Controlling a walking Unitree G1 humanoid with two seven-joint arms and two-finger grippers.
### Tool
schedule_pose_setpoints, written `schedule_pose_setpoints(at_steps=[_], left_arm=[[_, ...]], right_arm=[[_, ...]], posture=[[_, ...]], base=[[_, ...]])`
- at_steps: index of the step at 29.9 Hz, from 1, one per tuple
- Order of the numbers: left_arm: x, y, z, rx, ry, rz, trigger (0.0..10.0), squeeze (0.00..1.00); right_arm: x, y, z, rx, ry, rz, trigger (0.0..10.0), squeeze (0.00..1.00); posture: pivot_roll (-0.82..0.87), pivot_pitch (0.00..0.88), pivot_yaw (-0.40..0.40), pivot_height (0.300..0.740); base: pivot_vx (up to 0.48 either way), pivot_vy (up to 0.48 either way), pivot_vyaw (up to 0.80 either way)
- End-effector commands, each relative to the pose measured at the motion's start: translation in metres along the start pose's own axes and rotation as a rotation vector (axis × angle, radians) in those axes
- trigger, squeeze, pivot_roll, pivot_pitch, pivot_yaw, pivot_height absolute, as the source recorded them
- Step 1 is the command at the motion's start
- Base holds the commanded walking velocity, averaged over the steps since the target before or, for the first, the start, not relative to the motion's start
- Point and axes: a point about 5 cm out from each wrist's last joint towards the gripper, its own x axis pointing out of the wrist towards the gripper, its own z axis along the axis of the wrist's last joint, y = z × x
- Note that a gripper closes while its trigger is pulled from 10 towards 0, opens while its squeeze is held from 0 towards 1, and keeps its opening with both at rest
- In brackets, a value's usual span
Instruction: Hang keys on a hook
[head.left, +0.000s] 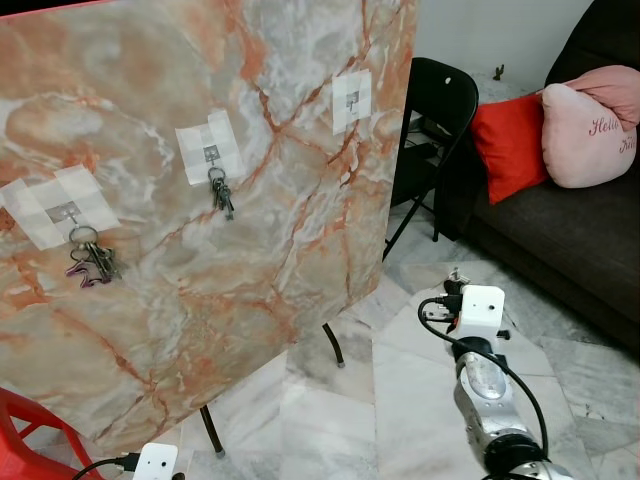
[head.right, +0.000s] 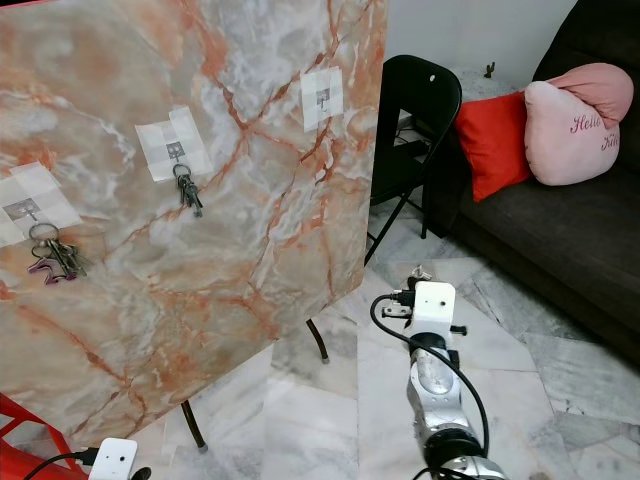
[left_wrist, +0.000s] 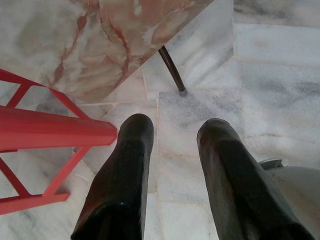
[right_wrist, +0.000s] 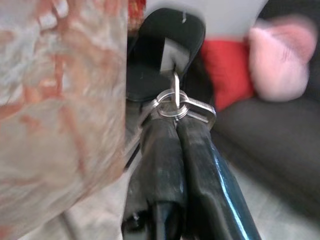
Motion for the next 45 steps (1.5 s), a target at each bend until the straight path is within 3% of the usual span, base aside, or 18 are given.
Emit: schedule_pose_setpoints(at_steps=[1, 3, 5, 6, 7, 8, 9, 10, 11, 14, 15, 20, 24, 27, 32, 38, 45], left_arm=[[-0.001, -0.001, -0.004, 0.016, 0.026, -0.006, 10.0, 0.00], [0.000, -0.002, -0.002, 0.016, 0.019, -0.009, 10.0, 0.00], [0.000, -0.003, -0.002, 0.017, 0.019, -0.010, 10.0, 0.00], [0.000, -0.003, -0.002, 0.017, 0.020, -0.013, 10.0, 0.00], [0.000, -0.003, -0.002, 0.017, 0.020, -0.015, 10.0, 0.00], [0.000, -0.003, -0.002, 0.018, 0.021, -0.018, 10.0, 0.00], [0.000, -0.004, -0.002, 0.019, 0.022, -0.021, 10.0, 0.00], [0.000, -0.005, -0.002, 0.018, 0.021, -0.024, 10.0, 0.00], [0.000, -0.004, -0.002, 0.014, 0.020, -0.019, 10.0, 0.00], [0.000, -0.003, -0.002, 0.013, 0.018, -0.017, 10.0, 0.00], [0.000, -0.002, -0.002, 0.019, 0.016, -0.020, 10.0, 0.00], [-0.001, -0.002, -0.006, 0.024, 0.033, -0.023, 10.0, 0.00], [-0.001, -0.002, -0.006, 0.022, 0.033, -0.023, 10.0, 0.00], [-0.001, -0.003, -0.006, 0.022, 0.034, -0.023, 10.0, 0.00], [-0.001, -0.004, -0.005, 0.021, 0.035, -0.025, 10.0, 0.00], [-0.001, -0.004, -0.005, 0.021, 0.037, -0.022, 10.0, 0.00], [-0.001, -0.003, -0.006, 0.015, 0.038, -0.019, 10.0, 0.00]], right_arm=[[0.003, -0.005, 0.011, -0.095, -0.086, -0.024, 10.0, 0.00], [0.004, -0.008, 0.019, -0.224, -0.167, -0.058, 10.0, 0.00], [0.004, -0.008, 0.013, -0.266, -0.128, -0.048, 10.0, 0.00], [-0.013, -0.006, -0.049, -0.268, 0.406, 0.093, 10.0, 0.00], [-0.029, -0.004, -0.074, -0.228, 0.634, 0.156, 10.0, 0.00], [-0.063, 0.002, -0.104, -0.217, 0.916, 0.283, 10.0, 0.00], [-0.083, 0.008, -0.117, -0.273, 0.987, 0.415, 10.0, 0.00], [-0.091, 0.001, -0.124, -0.258, 0.981, 0.309, 10.0, 0.00], [-0.090, -0.001, -0.123, -0.147, 0.965, 0.216, 10.0, 0.00], [-0.090, 0.001, -0.123, -0.093, 0.969, 0.214, 10.0, 0.00], [-0.088, 0.007, -0.121, 0.009, 0.965, 0.197, 10.0, 0.00], [-0.075, 0.006, -0.112, 0.023, 0.895, 0.185, 10.0, 0.00], [-0.045, 0.003, -0.085, 0.094, 0.659, 0.096, 10.0, 0.00], [-0.037, 0.002, -0.077, 0.136, 0.592, 0.057, 10.0, 0.00], [-0.017, -0.006, -0.050, 0.196, 0.384, -0.078, 10.0, 0.00], [-0.010, -0.009, -0.033, 0.233, 0.253, -0.145, 10.0, 0.00], [-0.012, -0.001, -0.030, 0.272, 0.209, -0.139, 10.0, 0.00]], posture=[[0.07, 0.000, -0.016, 0.740], [0.07, 0.000, -0.016, 0.740], [0.06, 0.000, -0.013, 0.740], [0.04, 0.000, -0.011, 0.740], [0.04, 0.000, -0.011, 0.740], [0.04, 0.000, -0.012, 0.740], [0.04, 0.000, -0.017, 0.740], [0.07, 0.000, -0.020, 0.740], [0.09, 0.011, -0.013, 0.740], [0.09, 0.011, -0.013, 0.740], [0.04, 0.011, -0.008, 0.740], [0.06, 0.008, -0.007, 0.740], [0.06, 0.007, -0.010, 0.740], [0.06, 0.006, -0.011, 0.740], [0.07, 0.002, -0.012, 0.740], [0.06, 0.000, -0.014, 0.740], [0.06, 0.000, -0.016, 0.740]], base=[[0.000, 0.000, 0.00], [0.000, 0.000, 0.00], [0.000, 0.000, 0.00], [0.000, 0.000, 0.00], [0.000, 0.000, 0.00], [0.000, 0.000, 0.00], [0.000, 0.000, 0.00], [0.000, 0.000, 0.00], [0.000, 0.000, 0.00], [0.000, 0.000, 0.00], [0.000, 0.000, 0.00], [0.000, 0.000, 0.00], [0.000, 0.000, 0.00], [0.000, 0.000, 0.00], [0.000, 0.000, 0.00], [0.000, 0.000, 0.00], [0.000, 0.000, 0.00]])
